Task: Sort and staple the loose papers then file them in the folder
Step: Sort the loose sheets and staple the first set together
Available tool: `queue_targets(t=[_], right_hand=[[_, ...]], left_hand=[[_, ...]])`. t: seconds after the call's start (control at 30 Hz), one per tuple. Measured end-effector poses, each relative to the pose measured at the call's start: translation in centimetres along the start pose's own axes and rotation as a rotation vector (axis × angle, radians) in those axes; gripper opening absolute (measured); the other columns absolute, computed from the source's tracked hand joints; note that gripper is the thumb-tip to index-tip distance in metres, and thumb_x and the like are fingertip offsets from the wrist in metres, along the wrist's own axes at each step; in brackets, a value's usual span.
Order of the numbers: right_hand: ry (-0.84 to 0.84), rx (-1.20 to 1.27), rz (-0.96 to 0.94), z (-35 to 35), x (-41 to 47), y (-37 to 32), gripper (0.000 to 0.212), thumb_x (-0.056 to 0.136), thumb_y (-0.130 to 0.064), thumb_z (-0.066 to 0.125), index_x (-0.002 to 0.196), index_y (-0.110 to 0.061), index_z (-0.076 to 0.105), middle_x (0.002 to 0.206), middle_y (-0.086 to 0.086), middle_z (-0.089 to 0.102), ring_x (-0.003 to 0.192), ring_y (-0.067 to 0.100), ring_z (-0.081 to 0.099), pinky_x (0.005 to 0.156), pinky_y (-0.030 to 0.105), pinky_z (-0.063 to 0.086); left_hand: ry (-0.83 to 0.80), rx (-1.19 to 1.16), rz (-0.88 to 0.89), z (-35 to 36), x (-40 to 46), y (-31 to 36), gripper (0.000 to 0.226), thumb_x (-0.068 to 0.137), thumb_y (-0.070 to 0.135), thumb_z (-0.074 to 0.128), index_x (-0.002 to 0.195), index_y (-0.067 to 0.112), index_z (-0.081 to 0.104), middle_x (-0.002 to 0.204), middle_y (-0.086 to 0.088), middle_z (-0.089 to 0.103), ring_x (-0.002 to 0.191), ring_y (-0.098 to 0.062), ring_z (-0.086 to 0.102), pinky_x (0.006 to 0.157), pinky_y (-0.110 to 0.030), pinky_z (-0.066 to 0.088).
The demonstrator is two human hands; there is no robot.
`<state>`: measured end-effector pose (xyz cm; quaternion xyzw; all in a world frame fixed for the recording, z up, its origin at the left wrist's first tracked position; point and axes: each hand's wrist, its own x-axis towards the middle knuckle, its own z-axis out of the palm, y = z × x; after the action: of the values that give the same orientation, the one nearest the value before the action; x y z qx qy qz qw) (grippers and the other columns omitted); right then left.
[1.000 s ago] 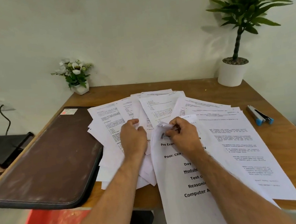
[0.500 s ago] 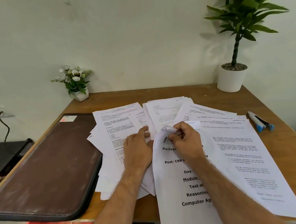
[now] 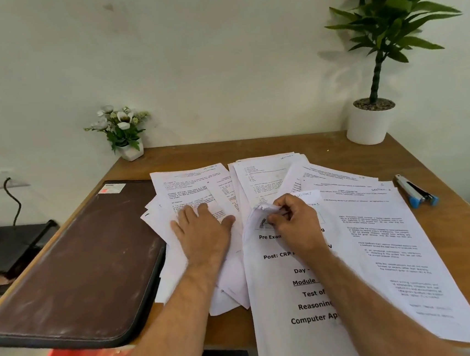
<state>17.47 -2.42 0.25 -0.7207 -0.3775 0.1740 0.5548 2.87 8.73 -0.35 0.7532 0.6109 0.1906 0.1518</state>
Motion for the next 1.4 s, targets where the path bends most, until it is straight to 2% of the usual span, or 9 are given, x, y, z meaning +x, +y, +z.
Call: queue_targets(t=[0.2, 0.4, 0.53, 0.73, 0.87, 0.97, 1.1, 1.3, 1.4], right_hand=[[0.006, -0.034, -0.039, 0.2, -0.2, 0.1, 0.024, 0.082, -0.004, 0.073, 0.079, -0.025, 0.062, 0.08, -0.004, 0.064, 0.07, 0.005, 0.057, 0.061, 0.009, 0.04], [0.001, -0.045, -0.071, 0.5, -0.7, 0.1, 0.028, 0.08, -0.002, 0.073, 0.077, -0.028, 0.063, 0.085, 0.001, 0.063, 0.074, 0.009, 0.058, 0.069, 0.018, 0.044], [0.015, -0.029, -0.063, 0.3, -0.8, 0.4, 0.026, 0.079, -0.001, 0.072, 0.078, -0.025, 0.063, 0.084, 0.002, 0.064, 0.074, 0.014, 0.06, 0.07, 0.024, 0.048], [0.016, -0.04, -0.069, 0.3, -0.5, 0.5, 0.028, 0.079, -0.002, 0.072, 0.075, -0.028, 0.062, 0.084, 0.001, 0.064, 0.075, 0.014, 0.059, 0.066, 0.018, 0.045], [0.008, -0.032, -0.084, 0.5, -0.3, 0.3, 0.027, 0.079, -0.003, 0.073, 0.076, -0.027, 0.062, 0.084, 0.002, 0.064, 0.076, 0.015, 0.06, 0.067, 0.02, 0.047], [0.029, -0.02, -0.087, 0.5, -0.4, 0.6, 0.027, 0.079, -0.003, 0.073, 0.075, -0.027, 0.062, 0.082, 0.0, 0.063, 0.072, 0.011, 0.058, 0.065, 0.016, 0.044], [0.075, -0.036, -0.11, 0.7, -0.6, 0.9, 0.025, 0.077, -0.003, 0.072, 0.075, -0.027, 0.062, 0.082, -0.002, 0.064, 0.071, 0.007, 0.058, 0.066, 0.022, 0.046], [0.068, -0.005, -0.11, 0.4, -0.4, 1.1, 0.021, 0.077, -0.004, 0.07, 0.077, -0.023, 0.063, 0.082, 0.0, 0.065, 0.074, 0.013, 0.06, 0.069, 0.028, 0.049], [0.056, -0.006, -0.097, 0.6, 0.0, 1.5, 0.021, 0.079, -0.005, 0.07, 0.077, -0.024, 0.061, 0.082, 0.002, 0.062, 0.073, 0.016, 0.059, 0.068, 0.029, 0.048]], left_hand=[[0.015, 0.048, -0.165, 0.1, -0.3, -0.2, 0.113, 0.081, 0.079, 0.058, 0.159, 0.013, 0.009, 0.163, -0.035, -0.005, 0.153, -0.046, -0.012, 0.124, -0.055, -0.009], [0.062, 0.03, -0.206, -1.4, 0.1, -0.3, 0.118, 0.07, 0.071, 0.077, 0.157, 0.017, 0.017, 0.147, -0.023, 0.037, 0.138, -0.039, 0.029, 0.111, -0.051, 0.022], [0.065, 0.002, -0.279, -2.3, 1.2, -0.5, 0.115, 0.073, 0.059, 0.081, 0.156, 0.017, 0.015, 0.142, -0.021, 0.041, 0.132, -0.037, 0.034, 0.107, -0.048, 0.026], [0.187, -0.058, -0.229, -3.3, 1.5, -0.7, 0.088, 0.084, 0.032, 0.077, 0.154, 0.016, 0.025, 0.137, -0.016, 0.053, 0.127, -0.037, 0.044, 0.103, -0.05, 0.032], [0.35, -0.267, -0.011, -3.5, 1.5, -0.8, 0.047, 0.094, 0.022, 0.068, 0.138, 0.016, 0.053, 0.12, -0.01, 0.067, 0.111, -0.037, 0.059, 0.092, -0.049, 0.046], [0.316, -0.19, 0.234, -3.3, -0.7, 1.2, 0.02, 0.1, 0.025, 0.054, 0.108, 0.015, 0.069, 0.101, -0.01, 0.067, 0.093, -0.035, 0.062, 0.076, -0.045, 0.05], [0.143, -0.118, 0.367, -2.6, -4.0, 4.0, 0.008, 0.088, 0.024, 0.06, 0.084, 0.017, 0.058, 0.094, -0.005, 0.063, 0.088, -0.029, 0.06, 0.07, -0.036, 0.046], [0.072, -0.086, 0.291, -3.3, -4.7, 5.1, 0.019, 0.098, 0.034, 0.053, 0.108, 0.018, 0.052, 0.096, -0.002, 0.067, 0.093, -0.028, 0.065, 0.071, -0.034, 0.043], [0.103, -0.134, 0.241, -3.8, -3.9, 4.9, 0.038, 0.106, 0.03, 0.042, 0.141, 0.021, 0.033, 0.099, -0.006, 0.07, 0.095, -0.035, 0.068, 0.071, -0.037, 0.042]])
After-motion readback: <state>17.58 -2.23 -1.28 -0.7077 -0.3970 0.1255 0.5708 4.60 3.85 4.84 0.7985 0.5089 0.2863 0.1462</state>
